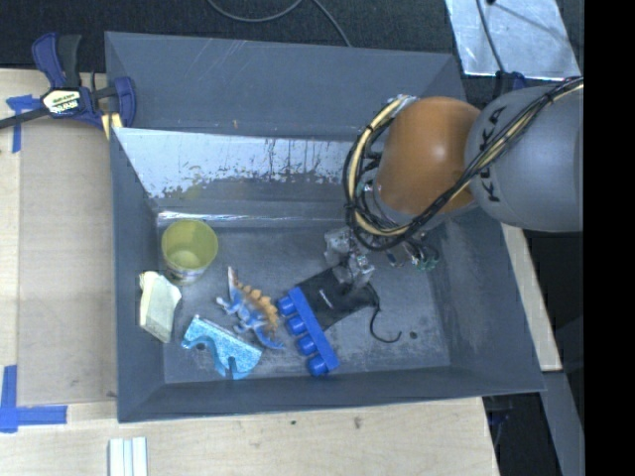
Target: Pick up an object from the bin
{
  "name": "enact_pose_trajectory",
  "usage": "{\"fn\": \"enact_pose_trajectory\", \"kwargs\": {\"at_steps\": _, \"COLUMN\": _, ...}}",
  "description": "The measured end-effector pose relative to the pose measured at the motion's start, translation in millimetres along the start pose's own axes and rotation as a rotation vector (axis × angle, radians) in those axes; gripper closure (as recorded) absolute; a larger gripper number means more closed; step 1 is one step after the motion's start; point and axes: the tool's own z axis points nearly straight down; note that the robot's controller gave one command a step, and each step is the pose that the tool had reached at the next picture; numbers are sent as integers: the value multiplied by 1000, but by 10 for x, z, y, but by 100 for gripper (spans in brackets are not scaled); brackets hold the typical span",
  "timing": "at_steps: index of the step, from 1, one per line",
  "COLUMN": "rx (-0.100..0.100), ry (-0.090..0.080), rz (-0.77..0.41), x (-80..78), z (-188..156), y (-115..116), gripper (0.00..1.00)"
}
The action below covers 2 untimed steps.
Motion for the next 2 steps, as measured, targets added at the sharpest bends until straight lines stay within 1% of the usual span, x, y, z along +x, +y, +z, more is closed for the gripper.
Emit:
{"fn": "enact_pose_trajectory", "kwargs": {"at_steps": 1, "rx": -2, "ry": 4, "rz": 1, "x": 12, "z": -208, "y": 5, "gripper": 100}}
{"fn": "enact_pose_trajectory", "kwargs": {"at_steps": 2, "rx": 1, "ry": -3, "rz": 2, "x": -9, "z": -421, "y": -4, "gripper": 100}}
